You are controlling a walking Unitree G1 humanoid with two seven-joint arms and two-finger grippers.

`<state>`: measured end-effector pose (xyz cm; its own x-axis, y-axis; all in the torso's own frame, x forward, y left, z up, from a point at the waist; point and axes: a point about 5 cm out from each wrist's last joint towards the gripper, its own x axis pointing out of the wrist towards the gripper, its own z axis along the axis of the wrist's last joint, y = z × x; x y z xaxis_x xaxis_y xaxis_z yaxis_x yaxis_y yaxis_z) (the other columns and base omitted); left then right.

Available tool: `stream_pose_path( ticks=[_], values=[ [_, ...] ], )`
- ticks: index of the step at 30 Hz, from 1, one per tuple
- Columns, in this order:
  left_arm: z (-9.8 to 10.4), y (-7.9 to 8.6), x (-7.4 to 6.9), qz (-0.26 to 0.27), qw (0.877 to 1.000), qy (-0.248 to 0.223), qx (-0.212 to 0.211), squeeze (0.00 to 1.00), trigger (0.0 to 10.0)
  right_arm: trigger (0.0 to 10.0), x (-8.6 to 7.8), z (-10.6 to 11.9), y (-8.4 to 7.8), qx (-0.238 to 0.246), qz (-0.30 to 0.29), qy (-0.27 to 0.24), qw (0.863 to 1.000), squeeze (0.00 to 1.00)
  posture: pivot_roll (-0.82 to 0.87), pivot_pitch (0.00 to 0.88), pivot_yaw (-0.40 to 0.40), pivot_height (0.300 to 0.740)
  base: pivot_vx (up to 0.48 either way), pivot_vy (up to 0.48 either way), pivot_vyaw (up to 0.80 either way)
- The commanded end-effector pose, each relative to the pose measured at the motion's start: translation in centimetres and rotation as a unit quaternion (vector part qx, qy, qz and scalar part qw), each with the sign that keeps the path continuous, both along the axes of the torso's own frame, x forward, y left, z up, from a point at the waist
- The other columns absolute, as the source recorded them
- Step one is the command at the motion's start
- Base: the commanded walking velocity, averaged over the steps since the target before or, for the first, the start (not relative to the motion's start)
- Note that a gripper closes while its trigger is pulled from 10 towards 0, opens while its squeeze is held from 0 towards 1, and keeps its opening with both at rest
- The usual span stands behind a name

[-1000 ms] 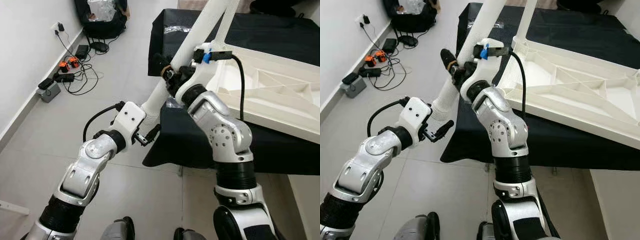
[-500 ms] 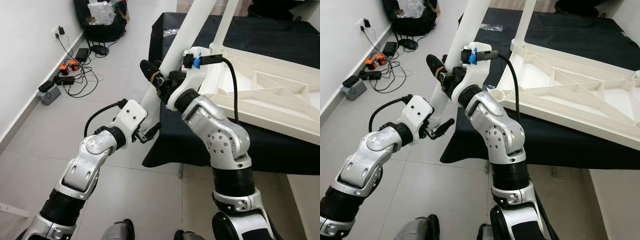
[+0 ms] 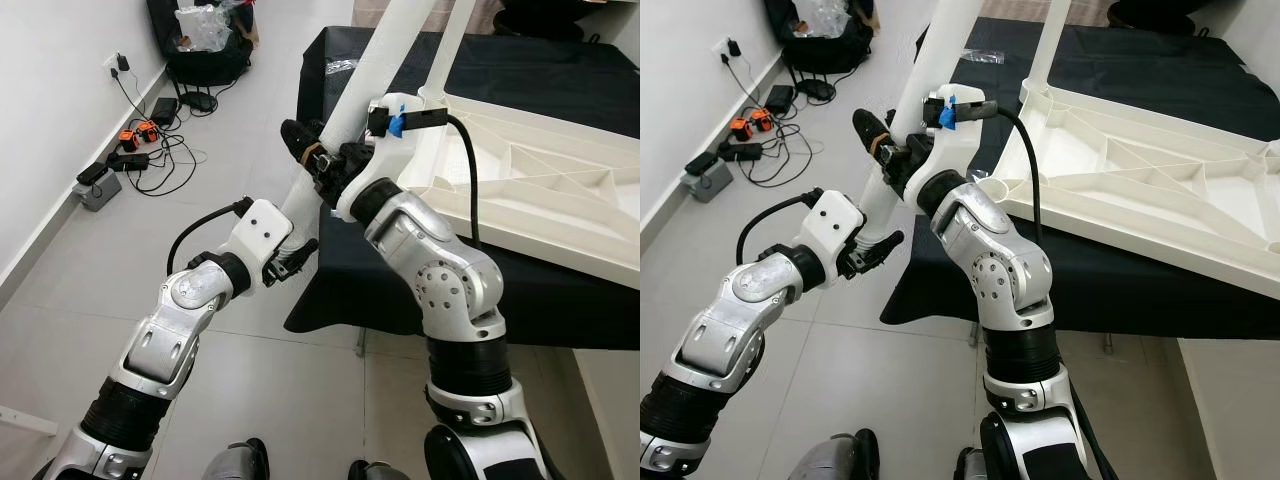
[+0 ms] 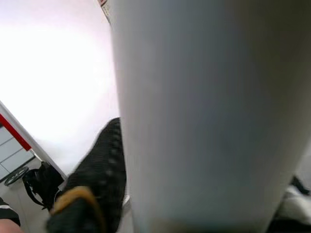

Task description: Building children table

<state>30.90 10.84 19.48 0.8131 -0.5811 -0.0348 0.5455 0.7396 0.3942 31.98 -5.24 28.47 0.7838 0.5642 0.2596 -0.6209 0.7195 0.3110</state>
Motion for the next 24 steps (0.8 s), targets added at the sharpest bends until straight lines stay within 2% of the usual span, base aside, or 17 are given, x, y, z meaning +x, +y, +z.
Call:
stream_pose_path(
  ticks=[1, 4, 5, 9, 11, 15, 16, 17, 18, 20, 23, 24],
  values=[
    [-0.5, 0.2, -0.4, -0.005, 1.0, 0.008, 0.01, 0.0, 10.0, 10.0, -0.3, -0.2, 0.1, 0.006, 0.013, 0.0, 1.0, 1.0, 0.05, 0.132, -0.028, 0.74, 0.0, 0.0, 0.0],
    [-0.4, 0.9, -1.2, -0.011, 1.0, 0.016, 0.005, 0.0, 10.0, 10.0, -0.4, -0.8, 0.0, -0.004, 0.031, -0.003, 1.0, 1.0, 0.05, 0.134, -0.027, 0.74, 0.0, 0.0, 0.0],
    [-0.5, 1.2, -1.6, -0.018, 0.999, 0.025, 0.008, 0.0, 10.0, 10.0, -0.3, -1.0, -0.2, -0.003, 0.036, -0.006, 0.999, 0.0, 0.06, 0.136, -0.03, 0.74, 0.0, 0.0, 0.0],
    [-0.8, 1.8, -2.2, -0.036, 0.998, 0.045, 0.018, 0.0, 10.0, 10.0, -0.1, -1.4, -0.6, 0.003, 0.066, -0.008, 0.998, 0.0, 0.06, 0.143, -0.027, 0.74, 0.0, 0.0, 0.0],
    [-0.5, 2.0, -2.5, -0.046, 0.997, 0.057, 0.005, 0.0, 10.0, 10.0, -0.2, -1.6, -0.6, -0.001, 0.107, -0.011, 0.994, 0.0, 0.06, 0.143, -0.028, 0.74, 0.0, 0.0, 0.0],
    [-0.2, 2.0, -2.7, -0.055, 0.996, 0.065, -0.001, 0.0, 10.0, 10.0, -0.2, -1.7, -0.7, -0.002, 0.142, -0.012, 0.99, 0.0, 0.06, 0.143, -0.025, 0.74, 0.0, 0.0, 0.0],
    [-0.2, 1.9, -2.9, -0.065, 0.995, 0.073, -0.008, 0.0, 10.0, 10.0, -0.3, -1.6, -0.9, 0.003, 0.169, -0.013, 0.985, 0.0, 0.06, 0.143, -0.027, 0.74, 0.0, 0.0, 0.0],
    [-0.2, 1.9, -2.9, -0.065, 0.995, 0.073, -0.008, 0.0, 10.0, 10.0, -0.3, -1.6, -0.9, 0.003, 0.169, -0.013, 0.985, 0.0, 0.06, 0.143, -0.027, 0.74, 0.0, 0.0, 0.0],
    [-0.1, 1.9, -3.1, -0.074, 0.994, 0.08, -0.014, 0.0, 10.0, 10.0, -0.5, -1.6, -1.0, 0.008, 0.202, -0.014, 0.979, 0.0, 0.06, 0.143, -0.027, 0.74, 0.0, 0.0, 0.0],
    [-0.1, 1.9, -3.1, -0.074, 0.994, 0.08, -0.014, 0.0, 10.0, 10.0, -0.5, -1.6, -1.0, 0.008, 0.202, -0.014, 0.979, 0.0, 0.06, 0.143, -0.027, 0.74, 0.0, 0.0, 0.0],
    [-0.7, 1.6, -4.7, -0.102, 0.988, 0.116, -0.024, 0.0, 10.0, 10.0, -1.7, -1.2, -1.3, 0.013, 0.307, -0.034, 0.951, 0.0, 0.07, 0.146, -0.03, 0.74, 0.0, 0.0, 0.0],
    [-0.7, 1.6, -4.7, -0.102, 0.988, 0.116, -0.024, 0.0, 10.0, 10.0, -1.7, -1.2, -1.3, 0.013, 0.307, -0.034, 0.951, 0.0, 0.07, 0.146, -0.03, 0.74, 0.0, 0.0, 0.0]
  ],
)
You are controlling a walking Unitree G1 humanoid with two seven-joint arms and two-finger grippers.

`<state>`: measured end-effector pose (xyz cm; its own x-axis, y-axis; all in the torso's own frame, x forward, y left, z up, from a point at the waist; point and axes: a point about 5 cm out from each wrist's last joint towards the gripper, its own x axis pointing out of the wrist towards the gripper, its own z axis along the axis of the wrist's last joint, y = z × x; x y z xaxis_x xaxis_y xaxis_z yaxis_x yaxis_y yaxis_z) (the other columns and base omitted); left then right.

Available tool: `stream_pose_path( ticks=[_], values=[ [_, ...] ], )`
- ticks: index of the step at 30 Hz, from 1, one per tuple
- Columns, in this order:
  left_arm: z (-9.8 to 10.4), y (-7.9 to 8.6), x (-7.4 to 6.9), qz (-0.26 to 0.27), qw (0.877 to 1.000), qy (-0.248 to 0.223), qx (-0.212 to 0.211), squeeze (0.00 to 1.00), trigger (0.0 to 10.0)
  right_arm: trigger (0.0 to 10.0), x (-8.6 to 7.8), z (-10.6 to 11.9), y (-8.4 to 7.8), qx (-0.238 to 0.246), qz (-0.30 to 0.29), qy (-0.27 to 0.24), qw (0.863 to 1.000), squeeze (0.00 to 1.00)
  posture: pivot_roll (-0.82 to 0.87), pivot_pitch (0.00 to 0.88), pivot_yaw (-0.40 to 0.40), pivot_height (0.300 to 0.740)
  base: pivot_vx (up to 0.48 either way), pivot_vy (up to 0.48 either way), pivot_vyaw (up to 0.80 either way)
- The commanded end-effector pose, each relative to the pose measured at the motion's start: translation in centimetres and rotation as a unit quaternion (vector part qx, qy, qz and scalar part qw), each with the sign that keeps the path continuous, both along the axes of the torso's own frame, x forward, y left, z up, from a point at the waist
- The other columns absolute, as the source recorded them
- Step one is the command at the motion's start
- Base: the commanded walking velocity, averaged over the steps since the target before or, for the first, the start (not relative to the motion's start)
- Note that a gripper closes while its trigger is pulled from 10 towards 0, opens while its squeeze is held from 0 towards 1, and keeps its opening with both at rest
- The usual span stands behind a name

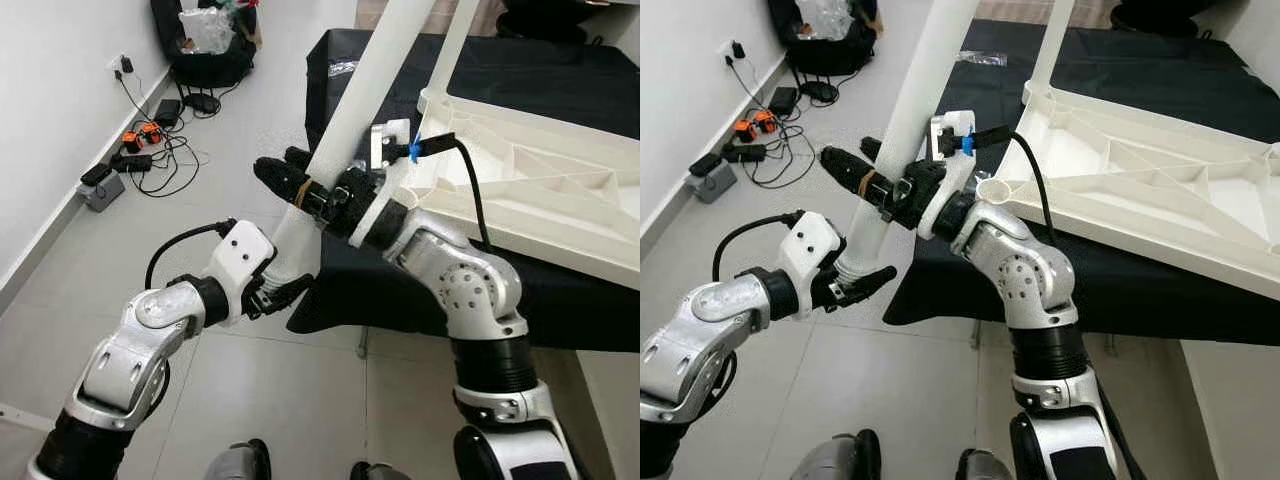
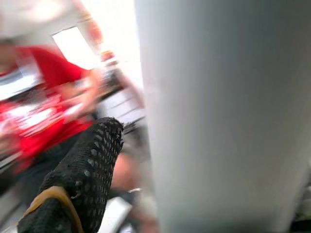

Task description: Building children table

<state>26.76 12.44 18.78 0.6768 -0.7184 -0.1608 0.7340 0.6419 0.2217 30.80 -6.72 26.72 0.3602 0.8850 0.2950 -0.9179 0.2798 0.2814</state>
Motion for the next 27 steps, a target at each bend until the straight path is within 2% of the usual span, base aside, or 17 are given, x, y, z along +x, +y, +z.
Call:
stream_pose_path(
  ticks=[1, 10, 21, 23, 27],
  values=[
    [-0.4, -0.3, -1.4, -0.027, 0.999, 0.038, -0.015, 0.0, 10.0, 10.0, -1.0, 0.6, 0.1, 0.007, 0.077, -0.023, 0.997, 0.0, 0.07, 0.148, -0.026, 0.74, 0.0, 0.0, 0.0],
    [-0.5, -1.2, -2.6, -0.051, 0.996, 0.064, -0.033, 0.0, 10.0, 10.0, -1.1, -0.1, 0.3, -0.002, 0.136, -0.032, 0.99, 0.0, 0.07, 0.138, -0.018, 0.74, 0.0, 0.0, 0.0],
    [-0.4, -1.8, -3.6, -0.068, 0.99, 0.104, -0.068, 0.0, 10.0, 10.0, -1.4, -0.7, 0.9, 0.002, 0.17, -0.032, 0.985, 0.0, 0.07, 0.125, -0.02, 0.74, 0.0, 0.0, 0.0],
    [-1.1, -1.9, -4.7, -0.086, 0.986, 0.132, -0.063, 0.0, 10.0, 10.0, -1.4, -1.0, 1.6, 0.004, 0.179, -0.033, 0.983, 0.0, 0.07, 0.126, -0.017, 0.74, 0.0, 0.0, 0.0],
    [-1.5, -1.8, -5.5, -0.101, 0.983, 0.146, -0.055, 0.0, 10.0, 10.0, -1.2, -1.3, 2.0, -0.003, 0.177, -0.032, 0.984, 0.0, 0.08, 0.128, -0.018, 0.74, 0.0, 0.0, 0.0]
  ],
)
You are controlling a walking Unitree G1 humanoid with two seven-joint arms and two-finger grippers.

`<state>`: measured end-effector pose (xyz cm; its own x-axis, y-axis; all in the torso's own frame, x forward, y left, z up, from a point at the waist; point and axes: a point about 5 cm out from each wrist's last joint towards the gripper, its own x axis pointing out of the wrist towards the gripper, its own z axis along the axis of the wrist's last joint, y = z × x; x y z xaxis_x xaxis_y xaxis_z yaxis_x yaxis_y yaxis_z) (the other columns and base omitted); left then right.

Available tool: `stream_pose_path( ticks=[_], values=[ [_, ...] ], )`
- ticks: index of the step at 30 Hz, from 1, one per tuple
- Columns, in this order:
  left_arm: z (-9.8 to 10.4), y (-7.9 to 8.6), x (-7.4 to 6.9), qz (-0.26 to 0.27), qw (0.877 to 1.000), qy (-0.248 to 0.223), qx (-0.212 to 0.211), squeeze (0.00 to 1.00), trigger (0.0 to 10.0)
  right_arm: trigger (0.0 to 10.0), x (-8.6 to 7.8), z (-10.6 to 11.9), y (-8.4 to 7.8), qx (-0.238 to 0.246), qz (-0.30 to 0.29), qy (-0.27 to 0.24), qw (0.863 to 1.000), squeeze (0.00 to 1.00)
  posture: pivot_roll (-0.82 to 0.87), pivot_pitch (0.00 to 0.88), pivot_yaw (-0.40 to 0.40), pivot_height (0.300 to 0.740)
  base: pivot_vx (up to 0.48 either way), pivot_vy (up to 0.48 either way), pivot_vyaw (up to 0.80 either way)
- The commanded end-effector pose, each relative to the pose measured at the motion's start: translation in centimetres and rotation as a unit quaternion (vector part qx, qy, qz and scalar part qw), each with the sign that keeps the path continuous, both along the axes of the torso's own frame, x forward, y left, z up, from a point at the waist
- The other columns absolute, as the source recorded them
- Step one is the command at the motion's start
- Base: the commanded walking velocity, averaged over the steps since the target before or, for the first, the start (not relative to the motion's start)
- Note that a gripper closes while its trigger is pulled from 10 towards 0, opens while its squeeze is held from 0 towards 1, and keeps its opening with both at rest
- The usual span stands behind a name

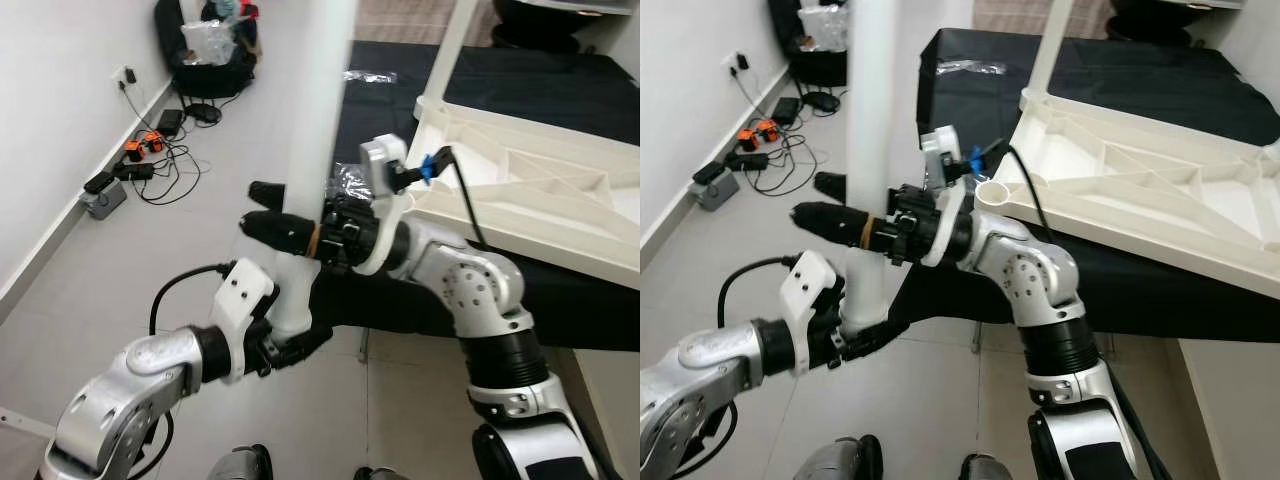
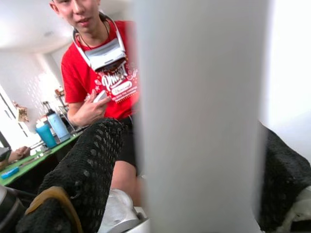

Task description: Building children table

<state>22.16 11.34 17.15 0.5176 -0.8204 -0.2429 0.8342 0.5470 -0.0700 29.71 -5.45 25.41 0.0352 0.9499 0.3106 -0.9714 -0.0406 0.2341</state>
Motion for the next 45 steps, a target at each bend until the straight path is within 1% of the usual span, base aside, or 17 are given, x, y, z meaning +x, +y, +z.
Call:
stream_pose_path(
  ticks=[1, 5, 7, 10, 13, 14, 17, 22, 30, 31, 32, 36, 37, 41, 42, 44, 45],
  values=[
    [0.2, -0.7, -1.0, -0.039, 0.999, 0.006, -0.002, 0.0, 10.0, 10.0, 0.1, -0.2, 0.8, -0.013, 0.004, -0.009, 1.0, 0.0, 0.07, 0.127, -0.019, 0.74, 0.0, 0.0, 0.0],
    [0.6, -0.4, -1.1, -0.035, 0.999, 0.004, -0.004, 0.0, 10.0, 10.0, 0.9, -1.3, 0.5, -0.044, -0.024, -0.007, 0.999, 0.0, 0.08, 0.128, -0.021, 0.74, 0.0, 0.0, 0.0],
    [0.6, -0.4, -1.1, -0.035, 0.999, 0.004, -0.004, 0.0, 10.0, 10.0, 0.9, -1.3, 0.5, -0.044, -0.024, -0.007, 0.999, 0.0, 0.08, 0.128, -0.021, 0.74, 0.0, 0.0, 0.0],
    [0.9, -0.2, -1.4, -0.034, 0.999, 0.008, -0.009, 0.0, 10.0, 10.0, 1.1, -1.7, 0.0, -0.052, -0.027, -0.005, 0.998, 0.0, 0.08, 0.128, -0.023, 0.74, 0.0, 0.0, 0.0],
    [1.0, 0.0, -2.2, -0.051, 0.998, 0.025, -0.014, 0.0, 10.0, 10.0, 1.1, -1.9, -0.8, -0.058, -0.021, -0.007, 0.998, 0.0, 0.08, 0.127, -0.022, 0.74, 0.0, 0.0, 0.0],
    [1.0, 0.0, -2.2, -0.051, 0.998, 0.025, -0.014, 0.0, 10.0, 10.0, 1.1, -1.9, -0.8, -0.058, -0.021, -0.007, 0.998, 0.0, 0.08, 0.127, -0.022, 0.74, 0.0, 0.0, 0.0],
    [0.9, 0.1, -3.0, -0.071, 0.996, 0.047, -0.022, 0.0, 10.0, 10.0, 1.1, -2.0, -1.1, -0.063, -0.017, -0.01, 0.998, 0.0, 0.08, 0.127, -0.02, 0.74, 0.0, 0.0, 0.0],
    [0.9, 0.0, -3.4, -0.086, 0.995, 0.055, -0.021, 0.0, 10.0, 10.0, 0.8, -2.1, -1.4, -0.064, -0.002, -0.012, 0.998, 0.0, 0.08, 0.127, -0.02, 0.74, 0.0, 0.0, 0.0],
    [0.9, 0.3, -3.4, -0.082, 0.995, 0.057, -0.011, 0.0, 10.0, 10.0, 0.4, -2.2, -1.5, -0.061, 0.013, -0.005, 0.998, 0.0, 0.08, 0.128, -0.018, 0.74, 0.0, 0.0, 0.0],
    [0.9, 0.4, -3.4, -0.082, 0.995, 0.057, -0.007, 0.0, 10.0, 10.0, 0.2, -2.2, -1.5, -0.056, 0.019, 0.002, 0.998, 0.0, 0.08, 0.127, -0.019, 0.74, 0.0, 0.0, 0.0],
    [1.0, 0.6, -3.3, -0.079, 0.995, 0.056, -0.006, 0.0, 10.0, 10.0, -0.2, -2.3, -1.5, -0.044, 0.034, 0.021, 0.998, 0.0, 0.08, 0.127, -0.02, 0.74, 0.0, 0.0, 0.0],
    [1.0, 0.6, -3.2, -0.077, 0.995, 0.056, -0.006, 0.0, 10.0, 10.0, -0.4, -2.4, -1.5, -0.042, 0.041, 0.027, 0.998, 0.0, 0.08, 0.127, -0.02, 0.74, 0.0, 0.0, 0.0],
    [1.0, 0.7, -3.2, -0.078, 0.995, 0.055, -0.003, 0.0, 10.0, 10.0, -0.9, -2.7, -1.3, -0.041, 0.054, 0.037, 0.997, 0.0, 0.08, 0.127, -0.02, 0.74, 0.0, 0.0, 0.0],
    [1.0, 0.7, -3.3, -0.078, 0.995, 0.054, 0.0, 0.0, 10.0, 10.0, -1.2, -2.9, -1.2, -0.038, 0.061, 0.046, 0.996, 0.0, 0.08, 0.127, -0.021, 0.74, 0.0, 0.0, 0.0],
    [1.0, 0.8, -3.2, -0.077, 0.996, 0.052, 0.003, 0.0, 10.0, 7.6, -1.3, -2.8, -1.2, -0.03, 0.064, 0.051, 0.996, 0.0, 0.08, 0.127, -0.021, 0.74, 0.0, 0.0, 0.0],
    [0.9, 0.9, -3.2, -0.076, 0.996, 0.051, 0.005, 0.0, 10.0, 7.6, -1.3, -2.8, -1.2, -0.024, 0.065, 0.055, 0.996, 0.0, 0.08, 0.127, -0.021, 0.74, 0.0, 0.0, 0.0],
    [0.9, 0.9, -3.1, -0.074, 0.996, 0.052, 0.005, 0.0, 10.0, 0.0, -1.3, -2.6, -1.2, -0.015, 0.065, 0.064, 0.996, 0.0, 0.08, 0.127, -0.022, 0.74, 0.0, 0.0, 0.0]
  ],
)
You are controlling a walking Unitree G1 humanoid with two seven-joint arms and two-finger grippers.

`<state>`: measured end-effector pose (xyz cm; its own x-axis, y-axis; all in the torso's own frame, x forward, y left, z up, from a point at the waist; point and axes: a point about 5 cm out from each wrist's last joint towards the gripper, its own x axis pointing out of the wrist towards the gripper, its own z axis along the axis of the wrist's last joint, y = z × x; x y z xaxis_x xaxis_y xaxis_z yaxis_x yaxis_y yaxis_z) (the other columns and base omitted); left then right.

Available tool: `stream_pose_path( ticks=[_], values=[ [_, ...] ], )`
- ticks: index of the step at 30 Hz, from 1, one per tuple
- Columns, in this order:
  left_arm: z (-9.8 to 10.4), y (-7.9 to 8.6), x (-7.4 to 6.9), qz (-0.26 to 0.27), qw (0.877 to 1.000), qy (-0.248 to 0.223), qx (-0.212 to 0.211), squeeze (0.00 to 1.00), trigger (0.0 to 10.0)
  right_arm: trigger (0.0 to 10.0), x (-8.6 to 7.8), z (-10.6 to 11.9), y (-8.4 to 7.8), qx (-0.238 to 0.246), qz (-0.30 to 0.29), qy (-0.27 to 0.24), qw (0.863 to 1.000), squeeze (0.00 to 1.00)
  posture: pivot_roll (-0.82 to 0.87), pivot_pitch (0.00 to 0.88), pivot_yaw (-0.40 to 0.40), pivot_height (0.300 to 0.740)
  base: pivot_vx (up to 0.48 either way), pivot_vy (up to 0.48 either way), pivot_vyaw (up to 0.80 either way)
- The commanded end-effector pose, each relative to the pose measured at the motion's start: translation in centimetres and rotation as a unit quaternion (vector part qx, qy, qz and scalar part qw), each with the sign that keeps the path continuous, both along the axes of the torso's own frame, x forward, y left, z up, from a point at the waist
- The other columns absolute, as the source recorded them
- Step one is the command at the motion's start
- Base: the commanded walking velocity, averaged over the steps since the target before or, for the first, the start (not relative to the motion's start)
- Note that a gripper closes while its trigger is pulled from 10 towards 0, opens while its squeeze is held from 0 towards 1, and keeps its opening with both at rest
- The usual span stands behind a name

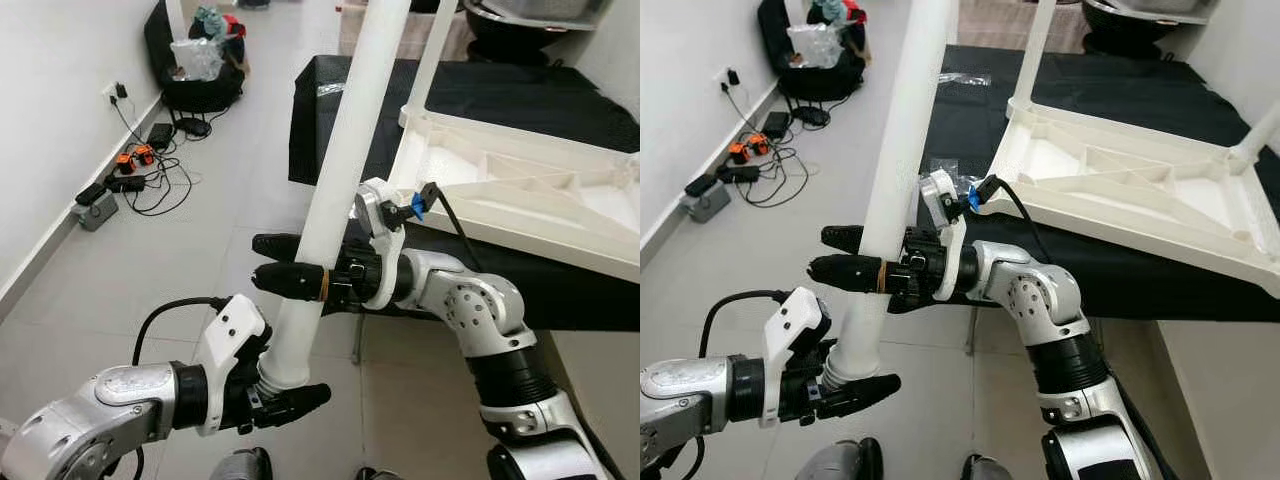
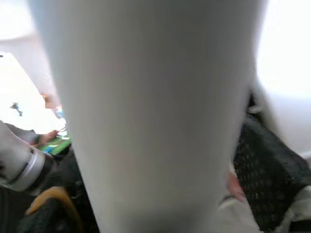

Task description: Building children table

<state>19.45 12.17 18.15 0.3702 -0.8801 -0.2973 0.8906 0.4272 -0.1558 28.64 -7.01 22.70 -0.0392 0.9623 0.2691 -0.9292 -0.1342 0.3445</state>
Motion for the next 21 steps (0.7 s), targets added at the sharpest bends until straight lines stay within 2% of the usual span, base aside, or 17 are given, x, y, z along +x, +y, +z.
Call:
stream_pose_path(
  ticks=[1, 6, 14, 21],
  values=[
    [-0.1, 0.2, -0.3, -0.002, 1.0, 0.001, 0.0, 0.0, 10.0, 0.0, 0.0, 0.6, 0.4, 0.022, 0.0, 0.015, 1.0, 0.0, 0.08, 0.127, -0.022, 0.74, 0.0, 0.0, 0.0],
    [-0.4, 0.2, -0.2, 0.0, 1.0, 0.002, 0.004, 0.0, 10.0, 0.0, 0.4, 0.8, 0.4, 0.03, -0.012, 0.032, 0.999, 0.0, 0.07, 0.128, -0.022, 0.74, 0.0, 0.0, 0.0],
    [-0.4, 0.2, 0.2, 0.015, 1.0, -0.005, 0.005, 0.0, 10.0, 0.0, 0.0, 1.3, 0.1, 0.047, -0.013, 0.043, 0.998, 0.0, 0.07, 0.13, -0.023, 0.74, 0.0, 0.0, 0.0],
    [-0.8, 0.4, 1.4, 0.064, 0.998, -0.015, 0.023, 0.0, 10.0, 0.0, 0.7, 1.1, 0.0, 0.051, -0.057, 0.054, 0.996, 0.0, 0.07, 0.125, -0.026, 0.74, 0.0, 0.0, 0.0]
  ],
)
